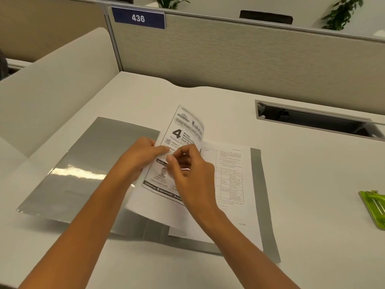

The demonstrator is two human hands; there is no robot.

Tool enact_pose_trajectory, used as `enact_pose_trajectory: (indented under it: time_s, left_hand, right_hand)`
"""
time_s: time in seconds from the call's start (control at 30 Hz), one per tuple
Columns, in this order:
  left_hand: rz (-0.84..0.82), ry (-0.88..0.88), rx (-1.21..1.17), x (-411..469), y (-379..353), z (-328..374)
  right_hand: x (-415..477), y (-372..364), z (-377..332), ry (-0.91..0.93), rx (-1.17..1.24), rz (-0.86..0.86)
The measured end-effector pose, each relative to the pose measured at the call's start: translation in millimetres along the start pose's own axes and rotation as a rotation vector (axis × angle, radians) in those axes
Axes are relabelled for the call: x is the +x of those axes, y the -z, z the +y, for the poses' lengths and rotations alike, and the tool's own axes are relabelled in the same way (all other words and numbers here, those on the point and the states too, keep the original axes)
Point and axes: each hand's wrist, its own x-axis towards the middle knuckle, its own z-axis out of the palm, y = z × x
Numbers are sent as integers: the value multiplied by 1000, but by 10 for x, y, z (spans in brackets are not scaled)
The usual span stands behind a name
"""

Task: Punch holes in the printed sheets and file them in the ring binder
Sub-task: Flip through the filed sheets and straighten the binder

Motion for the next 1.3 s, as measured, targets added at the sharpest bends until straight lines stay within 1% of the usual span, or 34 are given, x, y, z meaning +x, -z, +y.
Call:
enact_pose_trajectory:
  time_s: [0.1, 0.17, 0.27, 0.33, 0.37, 0.47, 0.5, 0.57, 0.63, 0.77, 0.93, 1.03, 1.1, 1.2, 1.23, 1.3]
  left_hand:
    - [-21, 93, -54, 34, 204, -90]
    - [-23, 126, -80, 57, 336, -161]
    - [-9, 153, -98, 80, 522, -260]
    - [-13, 172, -119, 99, 614, -326]
    - [-17, 181, -128, 112, 643, -362]
    - [-31, 218, -139, 159, 684, -482]
    - [-40, 230, -141, 175, 689, -520]
    - [-53, 247, -148, 199, 691, -585]
    - [-58, 256, -159, 216, 691, -633]
    - [-67, 268, -183, 225, 698, -699]
    - [-62, 265, -206, 218, 686, -732]
    - [-54, 250, -209, 205, 680, -693]
    - [-47, 237, -212, 190, 679, -662]
    - [-47, 221, -211, 160, 676, -619]
    - [-46, 214, -209, 150, 676, -604]
    - [-34, 197, -191, 130, 672, -564]
  right_hand:
    - [-38, 108, 164, -48, -59, 32]
    - [-94, 236, 311, -90, -134, 68]
    - [-207, 433, 554, -162, -276, 192]
    - [-290, 547, 710, -242, -386, 243]
    - [-335, 601, 785, -288, -483, 242]
    - [-456, 723, 941, -443, -891, 172]
    - [-486, 752, 950, -500, -979, 159]
    - [-503, 799, 946, -578, -1061, 153]
    - [-474, 848, 921, -624, -1116, 111]
    - [-378, 903, 863, -674, -1135, 53]
    - [-305, 932, 929, -765, -1057, 36]
    - [-259, 916, 898, -836, -971, 78]
    - [-240, 892, 873, -871, -968, 105]
    - [-213, 909, 885, -873, -986, 76]
    - [-199, 938, 888, -868, -966, 66]
    - [-170, 1004, 884, -859, -852, 86]
